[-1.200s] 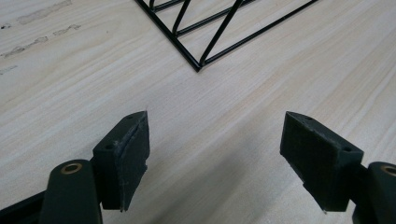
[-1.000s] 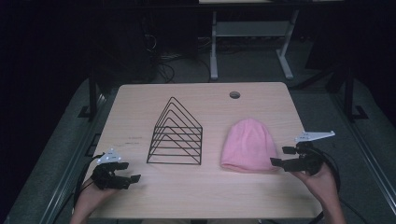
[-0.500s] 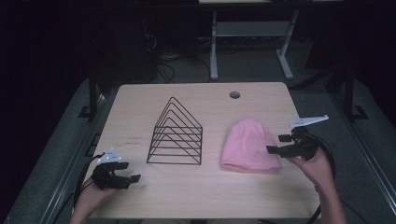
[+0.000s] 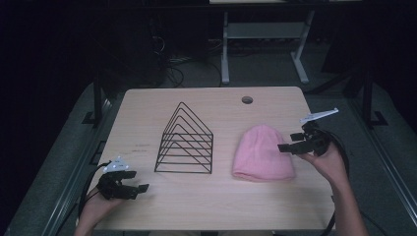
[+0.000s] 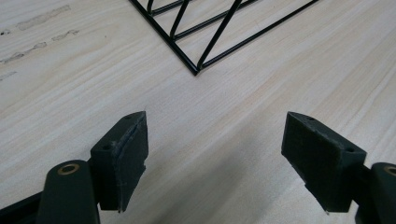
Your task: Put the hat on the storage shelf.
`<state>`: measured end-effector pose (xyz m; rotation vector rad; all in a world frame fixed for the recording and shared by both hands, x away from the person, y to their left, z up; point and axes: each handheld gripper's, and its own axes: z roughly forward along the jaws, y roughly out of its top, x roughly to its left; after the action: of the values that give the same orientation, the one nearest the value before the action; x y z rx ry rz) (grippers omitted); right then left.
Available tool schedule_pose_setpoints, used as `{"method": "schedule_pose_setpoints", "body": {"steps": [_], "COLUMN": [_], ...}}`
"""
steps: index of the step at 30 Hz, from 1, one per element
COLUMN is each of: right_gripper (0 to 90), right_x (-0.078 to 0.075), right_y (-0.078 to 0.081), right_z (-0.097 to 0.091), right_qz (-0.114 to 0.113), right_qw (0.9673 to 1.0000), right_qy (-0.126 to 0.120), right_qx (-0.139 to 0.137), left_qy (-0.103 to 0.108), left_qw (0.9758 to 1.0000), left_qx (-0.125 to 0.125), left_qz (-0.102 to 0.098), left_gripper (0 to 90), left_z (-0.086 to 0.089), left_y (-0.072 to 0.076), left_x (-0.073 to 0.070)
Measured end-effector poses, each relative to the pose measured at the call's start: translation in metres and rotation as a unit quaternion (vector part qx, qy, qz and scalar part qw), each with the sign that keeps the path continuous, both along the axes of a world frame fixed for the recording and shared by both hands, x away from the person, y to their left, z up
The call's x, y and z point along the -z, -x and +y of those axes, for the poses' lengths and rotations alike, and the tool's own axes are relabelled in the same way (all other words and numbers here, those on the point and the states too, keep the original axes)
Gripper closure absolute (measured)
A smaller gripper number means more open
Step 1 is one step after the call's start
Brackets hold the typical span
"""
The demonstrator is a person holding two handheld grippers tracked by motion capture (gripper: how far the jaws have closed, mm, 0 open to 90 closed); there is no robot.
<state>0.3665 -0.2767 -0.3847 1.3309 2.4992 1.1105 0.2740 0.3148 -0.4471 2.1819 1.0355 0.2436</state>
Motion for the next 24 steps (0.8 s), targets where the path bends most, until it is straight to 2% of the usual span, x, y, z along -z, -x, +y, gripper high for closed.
{"method": "schedule_pose_setpoints", "body": {"steps": [5,24], "right_gripper": [19.4,19.9], "right_x": [-0.001,0.001], "right_y": [-0.010,-0.037], "right_z": [0.002,0.018], "right_qz": [0.005,0.026], "right_qw": [1.0000,0.9989], "right_qy": [0.002,0.038], "right_qx": [0.001,-0.010], "left_qy": [-0.001,0.001], "left_qw": [1.0000,1.0000], "left_qx": [0.001,0.002], "left_qz": [0.000,0.001], "left_gripper": [22.9,22.9], "left_z": [0.000,-0.001], "left_y": [0.000,0.000], "left_x": [0.000,-0.001]}}
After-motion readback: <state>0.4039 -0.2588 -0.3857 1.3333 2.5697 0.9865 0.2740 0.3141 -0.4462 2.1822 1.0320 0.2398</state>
